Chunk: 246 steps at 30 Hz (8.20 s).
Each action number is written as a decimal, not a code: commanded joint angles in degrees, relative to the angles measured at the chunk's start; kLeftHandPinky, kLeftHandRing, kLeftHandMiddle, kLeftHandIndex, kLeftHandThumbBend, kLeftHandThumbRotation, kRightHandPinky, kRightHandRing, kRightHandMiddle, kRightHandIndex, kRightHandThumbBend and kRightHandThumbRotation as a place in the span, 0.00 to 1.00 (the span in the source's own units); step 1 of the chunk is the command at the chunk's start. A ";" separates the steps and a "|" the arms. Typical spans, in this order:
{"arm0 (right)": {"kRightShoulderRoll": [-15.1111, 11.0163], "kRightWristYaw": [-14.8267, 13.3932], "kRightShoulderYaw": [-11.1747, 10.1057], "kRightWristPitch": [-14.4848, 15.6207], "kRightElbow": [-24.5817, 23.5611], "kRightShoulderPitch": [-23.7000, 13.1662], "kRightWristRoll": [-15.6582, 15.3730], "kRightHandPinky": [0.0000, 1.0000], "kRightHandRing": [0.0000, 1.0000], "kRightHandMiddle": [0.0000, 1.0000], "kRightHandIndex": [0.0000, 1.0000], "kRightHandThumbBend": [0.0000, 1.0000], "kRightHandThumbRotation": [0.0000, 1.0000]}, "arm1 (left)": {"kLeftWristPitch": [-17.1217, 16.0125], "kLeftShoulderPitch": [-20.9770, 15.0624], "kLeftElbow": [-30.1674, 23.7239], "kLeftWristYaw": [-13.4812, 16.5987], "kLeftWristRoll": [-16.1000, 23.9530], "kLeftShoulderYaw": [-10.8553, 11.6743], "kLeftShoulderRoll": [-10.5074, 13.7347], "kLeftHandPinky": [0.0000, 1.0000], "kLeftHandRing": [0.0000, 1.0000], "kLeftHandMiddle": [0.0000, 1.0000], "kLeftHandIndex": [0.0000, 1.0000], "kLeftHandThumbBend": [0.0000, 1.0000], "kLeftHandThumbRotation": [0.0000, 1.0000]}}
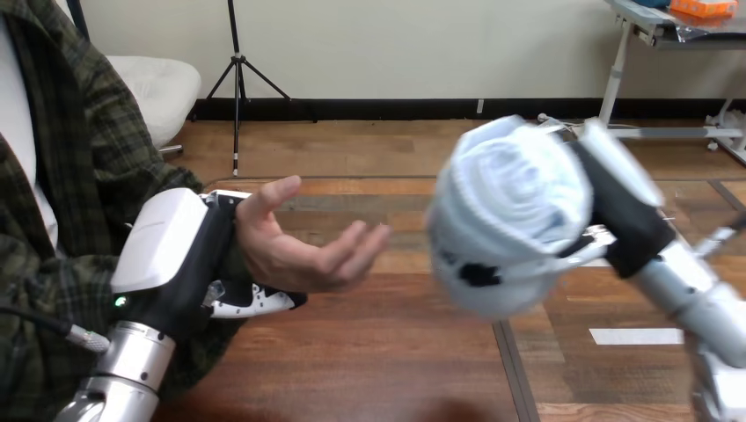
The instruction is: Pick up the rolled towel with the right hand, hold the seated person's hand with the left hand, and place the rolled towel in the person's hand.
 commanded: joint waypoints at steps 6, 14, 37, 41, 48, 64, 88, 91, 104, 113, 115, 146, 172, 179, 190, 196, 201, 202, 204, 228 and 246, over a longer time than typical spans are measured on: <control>3.68 -2.31 2.14 -5.04 7.95 -10.90 -3.94 0.12 0.18 0.24 0.26 0.72 0.00 | -2.43 -1.23 -3.07 0.03 -0.67 -1.69 -2.20 0.20 0.25 0.32 0.33 0.88 0.00; 5.64 -3.08 3.89 -5.38 12.28 -13.86 -6.60 0.12 0.17 0.23 0.25 0.73 0.00 | -2.14 -1.13 -4.44 -0.74 -1.15 -1.69 -2.78 0.20 0.24 0.32 0.33 0.89 0.00; 11.29 -7.04 8.71 -7.80 23.99 -22.11 -14.94 0.09 0.13 0.19 0.21 0.72 0.00 | -1.88 -0.43 -9.89 -3.49 -2.24 -2.53 -5.28 0.20 0.24 0.32 0.33 0.91 0.00; 11.96 -6.90 9.27 -8.88 25.96 -23.35 -15.62 0.09 0.13 0.18 0.20 0.72 0.00 | -2.48 -0.31 -10.50 -3.57 -2.27 -2.75 -5.69 0.19 0.24 0.32 0.33 0.91 0.00; 13.26 -6.98 10.36 -9.71 29.41 -25.45 -16.71 0.08 0.12 0.17 0.19 0.72 0.00 | -2.73 0.08 -11.98 -4.55 -3.18 -3.21 -6.65 0.19 0.24 0.32 0.33 0.92 0.00; 16.31 -5.39 11.49 -10.94 34.09 -28.01 -16.82 0.08 0.12 0.17 0.19 0.73 0.00 | -3.79 1.20 -13.87 -5.53 -3.92 -3.88 -7.89 0.19 0.23 0.31 0.32 0.93 0.00; 18.54 -5.08 11.83 -12.32 32.98 -27.80 -15.65 0.07 0.11 0.16 0.18 0.70 0.00 | -3.48 2.43 -15.15 -5.87 -3.97 -3.56 -8.77 0.19 0.23 0.31 0.31 0.93 0.00; 18.50 -4.94 11.82 -12.40 32.83 -27.76 -15.46 0.07 0.11 0.17 0.18 0.71 0.00 | -3.53 2.46 -15.02 -5.91 -4.13 -3.53 -8.80 0.19 0.23 0.31 0.31 0.93 0.00; 17.88 -5.74 11.68 -12.41 32.39 -27.51 -15.80 0.07 0.12 0.18 0.20 0.72 0.00 | -3.54 2.35 -14.01 -5.78 -4.12 -3.08 -8.71 0.19 0.23 0.31 0.32 0.92 0.00; 17.51 -4.55 11.08 -11.68 32.09 -27.16 -14.26 0.08 0.12 0.19 0.22 0.74 0.00 | -3.81 2.37 -13.15 -5.78 -4.50 -2.74 -8.49 0.20 0.24 0.32 0.32 0.92 0.00; 17.55 -3.97 10.80 -11.22 31.98 -27.05 -13.55 0.09 0.13 0.20 0.24 0.77 0.00 | -3.79 2.42 -13.07 -5.82 -4.54 -2.67 -8.47 0.20 0.24 0.32 0.33 0.92 0.00; 10.77 4.14 7.55 4.19 18.57 -23.91 -5.67 0.69 0.77 0.79 0.81 0.96 0.29 | -3.93 2.80 -8.66 -4.78 -3.54 -0.14 -6.81 0.47 0.51 0.57 0.61 1.00 0.16; 6.65 4.03 5.31 5.24 15.46 -21.21 -1.46 0.66 0.73 0.77 0.82 0.93 0.30 | -3.00 3.65 -11.94 -6.49 -0.77 3.37 -2.37 0.67 0.80 0.88 0.90 1.00 0.38; 5.82 4.40 4.76 4.65 15.07 -19.97 -0.73 0.66 0.74 0.77 0.83 0.89 0.28 | -1.16 4.75 -14.45 -7.90 -0.06 4.41 -1.57 0.73 0.88 0.94 0.96 1.00 0.43; 4.79 5.13 4.11 4.83 14.30 -17.84 0.32 0.67 0.74 0.78 0.84 0.84 0.25 | -1.45 6.70 -16.45 -8.97 -0.87 6.11 -0.63 0.91 0.99 1.00 1.00 1.00 0.47; 4.38 5.73 3.44 4.00 14.64 -16.56 0.79 0.68 0.74 0.77 0.84 0.83 0.25 | -2.11 8.34 -17.70 -8.82 -1.07 7.20 -0.41 0.98 1.00 1.00 1.00 1.00 0.53; 4.03 5.63 2.91 2.97 15.34 -15.43 0.57 0.68 0.74 0.77 0.83 0.83 0.26 | -3.47 9.42 -18.22 -8.41 -2.58 7.93 -0.59 0.99 1.00 1.00 1.00 1.00 0.55; 4.00 5.67 2.85 2.89 15.43 -15.31 0.60 0.68 0.74 0.77 0.83 0.83 0.27 | -3.76 9.55 -18.19 -8.28 -2.72 8.05 -0.59 0.99 1.00 1.00 1.00 1.00 0.55; 3.80 5.70 2.60 2.30 15.84 -14.87 0.67 0.68 0.73 0.76 0.83 0.84 0.29 | -4.86 9.92 -18.02 -7.65 -3.88 8.33 -1.19 1.00 1.00 1.00 1.00 1.00 0.55; 2.97 6.20 0.71 1.48 12.39 -7.03 3.49 0.69 0.74 0.76 0.83 0.89 0.39 | -21.75 13.48 -11.14 2.37 -4.34 8.54 -4.30 1.00 1.00 1.00 1.00 1.00 0.60; 2.41 6.71 -0.58 0.20 8.69 -1.00 5.32 0.70 0.76 0.77 0.83 0.91 0.45 | -37.48 13.19 -0.47 3.35 -12.63 3.98 -8.57 0.94 1.00 1.00 1.00 1.00 0.56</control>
